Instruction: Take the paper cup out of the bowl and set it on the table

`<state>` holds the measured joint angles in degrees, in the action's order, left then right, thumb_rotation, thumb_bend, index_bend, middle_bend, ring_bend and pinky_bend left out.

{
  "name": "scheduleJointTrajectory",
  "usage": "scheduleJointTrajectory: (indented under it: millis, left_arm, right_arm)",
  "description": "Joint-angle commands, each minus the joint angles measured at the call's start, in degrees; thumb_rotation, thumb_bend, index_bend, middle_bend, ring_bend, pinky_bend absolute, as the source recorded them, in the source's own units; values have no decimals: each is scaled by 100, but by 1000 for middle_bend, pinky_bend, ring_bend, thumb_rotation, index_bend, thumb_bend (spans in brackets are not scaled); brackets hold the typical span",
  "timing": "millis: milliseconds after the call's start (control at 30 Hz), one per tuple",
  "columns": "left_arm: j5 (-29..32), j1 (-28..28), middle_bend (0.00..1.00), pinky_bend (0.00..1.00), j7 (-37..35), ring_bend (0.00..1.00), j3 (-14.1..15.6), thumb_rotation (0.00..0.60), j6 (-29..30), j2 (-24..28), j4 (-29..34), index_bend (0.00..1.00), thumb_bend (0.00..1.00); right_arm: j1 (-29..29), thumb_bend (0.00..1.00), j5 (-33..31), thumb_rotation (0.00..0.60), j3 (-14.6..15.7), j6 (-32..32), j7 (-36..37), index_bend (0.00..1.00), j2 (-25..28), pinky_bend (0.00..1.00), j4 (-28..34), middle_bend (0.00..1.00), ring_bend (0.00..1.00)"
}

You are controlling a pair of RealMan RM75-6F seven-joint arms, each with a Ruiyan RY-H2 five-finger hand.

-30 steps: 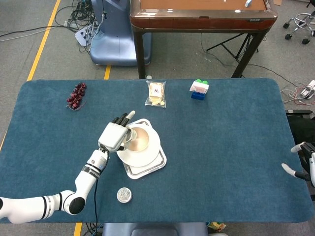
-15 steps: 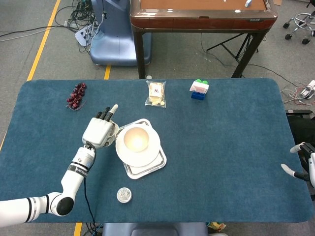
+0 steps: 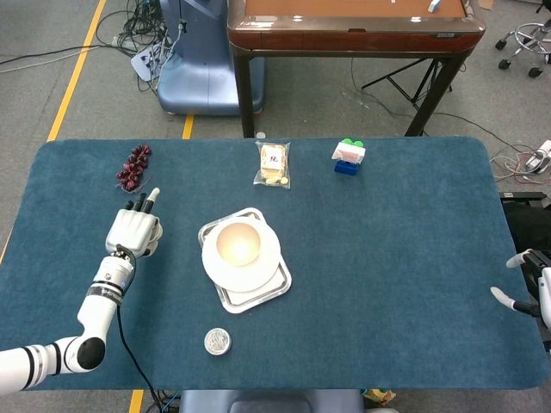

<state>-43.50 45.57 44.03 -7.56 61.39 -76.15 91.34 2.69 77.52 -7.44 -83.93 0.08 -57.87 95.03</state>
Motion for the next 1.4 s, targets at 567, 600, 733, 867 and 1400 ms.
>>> scheduleJointTrajectory:
  millis: [567, 600, 733, 867, 1400]
  left_arm:
    - [929, 153, 0, 169, 309, 0, 214, 600, -319, -46, -171, 614, 310]
    - [982, 165, 0, 169, 334, 0, 219, 600, -315, -46, -169, 608, 310]
    - [1112, 198, 0, 169, 385, 0, 240, 600, -286, -55, -160, 591, 311]
    - [1178, 224, 0, 169, 410, 0, 270, 600, -273, -39, -135, 553, 310]
    - [1077, 140, 0, 169, 334, 0, 358, 600, 84, 483, 731, 401, 310]
  right_arm:
    - [2, 14, 3, 600, 7, 13, 22, 484, 8, 446, 12, 429, 309]
    - [3, 13, 4, 600, 9, 17, 24, 484, 9, 446, 12, 429, 309]
    - [10, 14, 6, 600, 15, 37, 25, 484, 10, 446, 11, 429, 309]
    - [14, 14, 7, 600, 18, 41, 12, 484, 3, 446, 7, 429, 309]
    - [23, 14, 22, 600, 31, 53, -1, 484, -4, 446, 11, 429, 309]
